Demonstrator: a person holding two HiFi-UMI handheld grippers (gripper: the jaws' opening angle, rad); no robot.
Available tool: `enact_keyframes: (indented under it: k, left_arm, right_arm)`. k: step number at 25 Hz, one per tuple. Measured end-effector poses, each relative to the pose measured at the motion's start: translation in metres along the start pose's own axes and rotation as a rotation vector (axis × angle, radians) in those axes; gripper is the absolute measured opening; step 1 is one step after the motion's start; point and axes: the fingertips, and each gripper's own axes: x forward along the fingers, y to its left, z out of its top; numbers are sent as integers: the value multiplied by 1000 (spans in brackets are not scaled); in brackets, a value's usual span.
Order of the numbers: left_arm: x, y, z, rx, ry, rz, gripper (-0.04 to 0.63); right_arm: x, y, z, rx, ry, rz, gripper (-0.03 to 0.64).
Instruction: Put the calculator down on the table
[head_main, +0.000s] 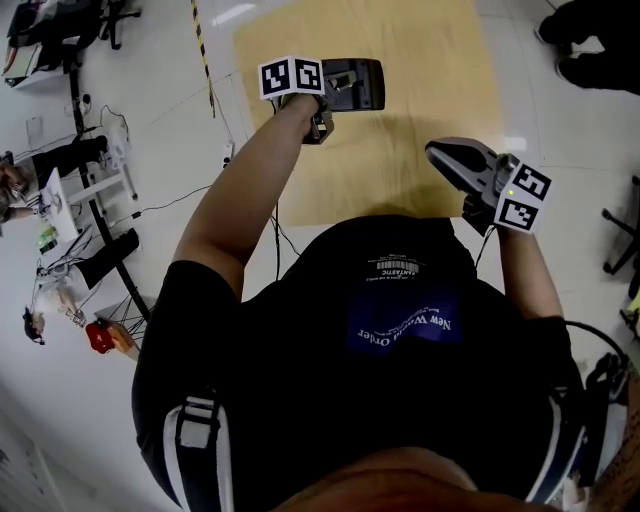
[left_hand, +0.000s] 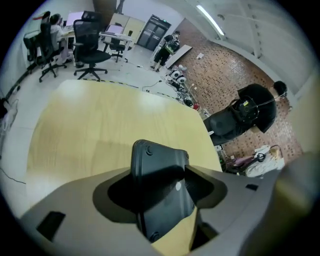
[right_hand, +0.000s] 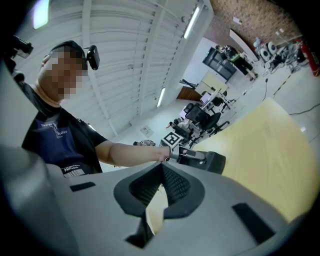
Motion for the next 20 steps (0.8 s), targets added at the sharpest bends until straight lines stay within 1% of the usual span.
enact_keyframes:
  k: [4, 7, 8, 9, 11, 13, 16, 18, 20]
  left_arm:
    - [-1, 17, 6, 66, -20, 130, 320]
    - [-1, 30, 6, 145, -33, 227, 332]
    - [1, 33, 4, 163, -31, 242, 332]
    - [3, 34, 1, 166, -29, 241, 332]
    - [8, 35, -4, 135, -28, 211, 332]
    - [9, 34, -5, 111, -43, 178, 332]
    - [-3, 28, -1, 100, -116, 123, 333]
    - [-19, 18, -3, 86, -170, 41, 332]
    - [-40, 4, -12, 77, -208, -85, 332]
  right_arm:
    - [-4, -2, 1, -3, -5, -5, -17]
    - [-4, -2, -1, -4, 2, -8, -17]
    - [-4, -2, -1, -5, 2, -8, -17]
    - [-4, -1, -1, -6, 2, -8, -17]
    - [-4, -1, 1, -10, 4, -8, -17]
    - [-4, -1, 3, -18, 9, -11, -17]
    - [-3, 2, 7, -33, 13, -14, -17]
    - [0, 7, 11, -46, 10, -15, -17]
    - [6, 13, 18, -69, 5, -16, -17]
